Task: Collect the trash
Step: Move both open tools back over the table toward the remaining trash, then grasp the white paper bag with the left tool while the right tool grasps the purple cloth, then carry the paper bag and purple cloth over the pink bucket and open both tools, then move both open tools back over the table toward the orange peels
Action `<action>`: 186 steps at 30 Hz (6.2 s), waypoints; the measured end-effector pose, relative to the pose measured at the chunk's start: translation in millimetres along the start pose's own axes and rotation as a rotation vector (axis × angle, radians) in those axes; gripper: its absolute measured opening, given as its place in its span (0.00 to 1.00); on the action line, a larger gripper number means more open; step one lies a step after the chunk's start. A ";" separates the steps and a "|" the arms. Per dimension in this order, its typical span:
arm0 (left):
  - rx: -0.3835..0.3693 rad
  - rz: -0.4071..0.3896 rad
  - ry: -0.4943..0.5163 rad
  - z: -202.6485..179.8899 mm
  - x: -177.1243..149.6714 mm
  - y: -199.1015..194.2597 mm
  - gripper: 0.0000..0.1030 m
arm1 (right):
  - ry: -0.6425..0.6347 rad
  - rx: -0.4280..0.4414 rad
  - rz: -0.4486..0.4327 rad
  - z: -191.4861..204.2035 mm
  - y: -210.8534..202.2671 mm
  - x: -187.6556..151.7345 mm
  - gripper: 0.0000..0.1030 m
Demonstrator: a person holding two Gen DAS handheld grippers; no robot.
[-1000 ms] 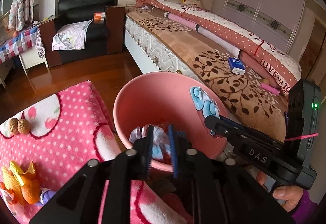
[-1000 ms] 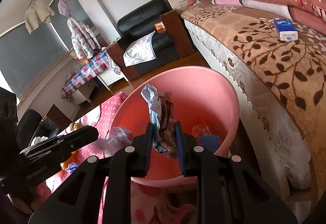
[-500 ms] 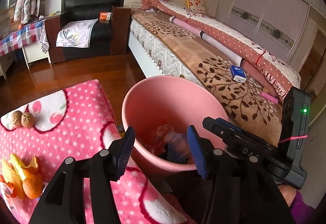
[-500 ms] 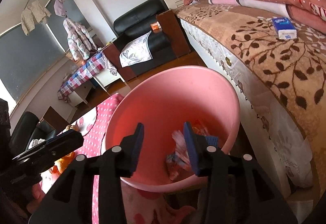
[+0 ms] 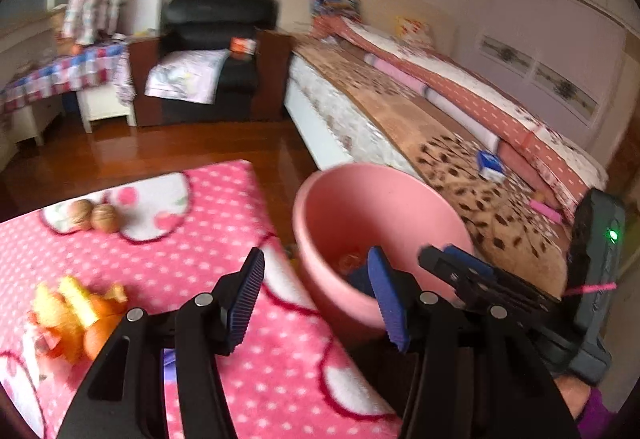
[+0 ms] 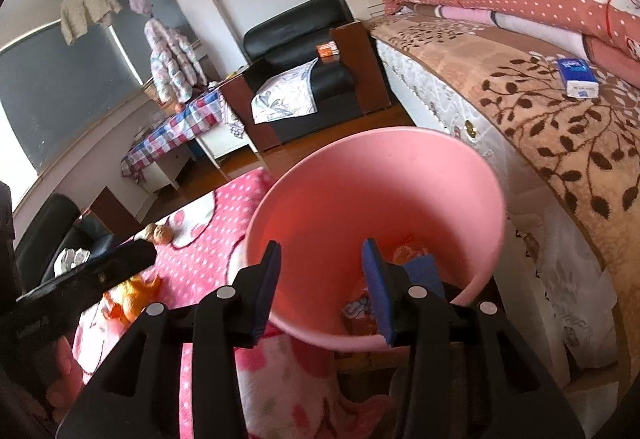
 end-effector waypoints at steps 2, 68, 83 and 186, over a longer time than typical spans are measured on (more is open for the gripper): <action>0.025 -0.012 -0.012 8.8 -2.8 -6.9 0.52 | -0.010 0.012 0.005 8.0 -0.4 -3.6 0.42; 0.325 0.096 -0.332 228.1 -100.5 -40.5 0.41 | -0.322 0.189 0.194 143.7 20.5 -75.6 0.42; 0.247 0.036 -0.363 235.5 -105.3 -78.7 0.32 | -0.382 0.244 0.348 176.1 84.8 -76.6 0.53; -0.079 0.145 0.042 -46.9 4.0 92.6 0.42 | 0.058 -0.116 0.014 -43.8 7.1 10.7 0.37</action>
Point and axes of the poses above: each gripper's, at about its wrist camera, not at the fingertips, and y roughly the way its jaws point, z to its left, x to its top, the point moved 3 cm from there along y, roughly the way its jaws point, and after that the axes turned 4 degrees about x, right-handed, at the moved point
